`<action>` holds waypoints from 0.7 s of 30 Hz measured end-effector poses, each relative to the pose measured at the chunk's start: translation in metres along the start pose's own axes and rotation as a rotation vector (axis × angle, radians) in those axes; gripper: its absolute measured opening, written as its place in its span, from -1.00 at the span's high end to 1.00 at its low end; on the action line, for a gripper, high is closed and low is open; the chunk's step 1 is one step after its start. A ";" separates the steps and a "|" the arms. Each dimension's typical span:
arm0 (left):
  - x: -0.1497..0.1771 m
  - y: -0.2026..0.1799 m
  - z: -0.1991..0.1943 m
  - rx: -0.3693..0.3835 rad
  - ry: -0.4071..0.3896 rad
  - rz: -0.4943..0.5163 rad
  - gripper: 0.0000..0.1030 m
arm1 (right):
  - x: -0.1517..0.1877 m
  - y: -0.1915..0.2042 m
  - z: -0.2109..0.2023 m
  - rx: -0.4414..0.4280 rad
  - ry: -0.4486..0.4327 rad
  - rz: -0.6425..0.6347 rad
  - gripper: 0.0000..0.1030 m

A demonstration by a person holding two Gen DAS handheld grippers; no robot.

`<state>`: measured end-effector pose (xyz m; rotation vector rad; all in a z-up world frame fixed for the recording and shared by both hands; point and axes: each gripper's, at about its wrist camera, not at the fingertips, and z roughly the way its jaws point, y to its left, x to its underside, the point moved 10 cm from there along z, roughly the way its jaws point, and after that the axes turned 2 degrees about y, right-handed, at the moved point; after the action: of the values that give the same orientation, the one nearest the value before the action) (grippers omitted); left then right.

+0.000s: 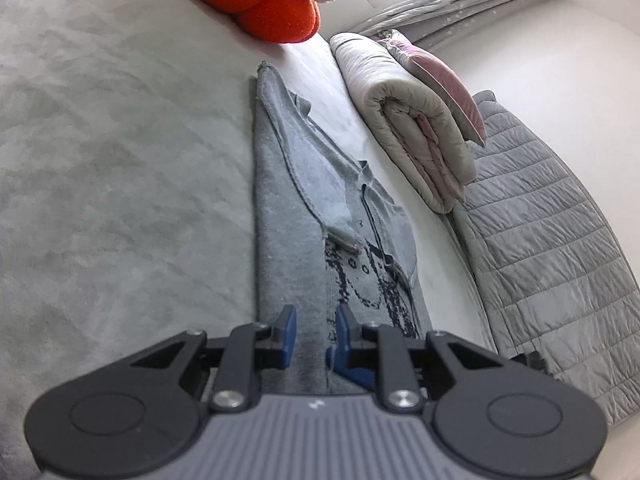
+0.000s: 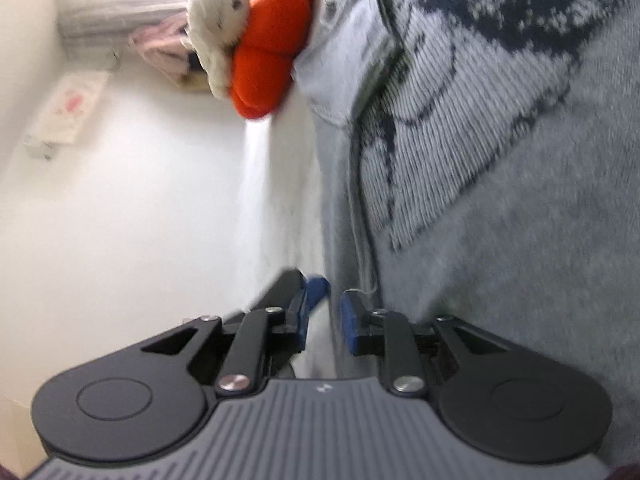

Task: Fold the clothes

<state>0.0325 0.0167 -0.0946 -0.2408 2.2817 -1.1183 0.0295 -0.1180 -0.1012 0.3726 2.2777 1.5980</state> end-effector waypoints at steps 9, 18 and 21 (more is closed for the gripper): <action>0.007 0.006 0.008 -0.074 0.036 0.034 0.69 | -0.003 -0.006 -0.007 0.177 -0.073 -0.120 0.41; 0.008 0.010 0.009 -0.086 0.053 0.012 0.75 | 0.008 -0.004 0.035 0.296 -0.061 -0.338 0.75; 0.008 0.007 0.008 -0.074 0.053 0.021 0.75 | 0.006 -0.006 0.036 0.304 -0.072 -0.365 0.94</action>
<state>0.0312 0.0129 -0.1070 -0.2186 2.3696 -1.0421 0.0392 -0.0867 -0.1187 0.0742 2.3667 1.0499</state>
